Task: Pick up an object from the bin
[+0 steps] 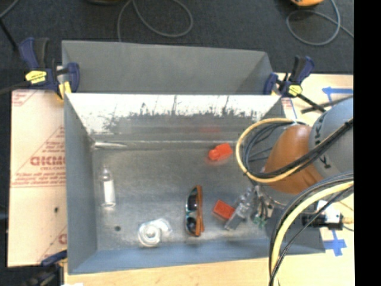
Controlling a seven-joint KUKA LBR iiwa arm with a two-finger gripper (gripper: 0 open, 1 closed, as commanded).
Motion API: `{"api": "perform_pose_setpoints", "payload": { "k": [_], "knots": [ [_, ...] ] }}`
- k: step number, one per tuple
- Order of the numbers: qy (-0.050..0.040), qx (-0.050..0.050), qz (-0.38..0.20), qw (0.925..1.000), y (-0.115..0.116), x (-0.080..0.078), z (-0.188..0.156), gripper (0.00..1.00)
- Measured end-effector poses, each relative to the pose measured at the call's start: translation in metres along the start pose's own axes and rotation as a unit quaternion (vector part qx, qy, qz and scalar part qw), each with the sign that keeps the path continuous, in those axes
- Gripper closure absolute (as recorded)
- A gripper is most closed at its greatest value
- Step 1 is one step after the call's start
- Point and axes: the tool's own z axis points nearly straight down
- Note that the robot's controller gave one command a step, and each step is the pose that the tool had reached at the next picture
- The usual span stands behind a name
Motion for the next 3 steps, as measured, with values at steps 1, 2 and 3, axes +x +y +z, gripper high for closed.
{"api": "perform_pose_setpoints", "payload": {
  "k": [1, 2, 3],
  "knots": [
    [-0.0001, 0.001, -0.001, 1.0000, -0.001, 0.001, -0.004, 1.00],
    [0.0023, 0.002, -0.001, 1.0000, -0.001, 0.002, -0.023, 1.00],
    [0.0000, 0.001, -0.001, 1.0000, -0.001, 0.000, -0.045, 1.00]
  ]
}}
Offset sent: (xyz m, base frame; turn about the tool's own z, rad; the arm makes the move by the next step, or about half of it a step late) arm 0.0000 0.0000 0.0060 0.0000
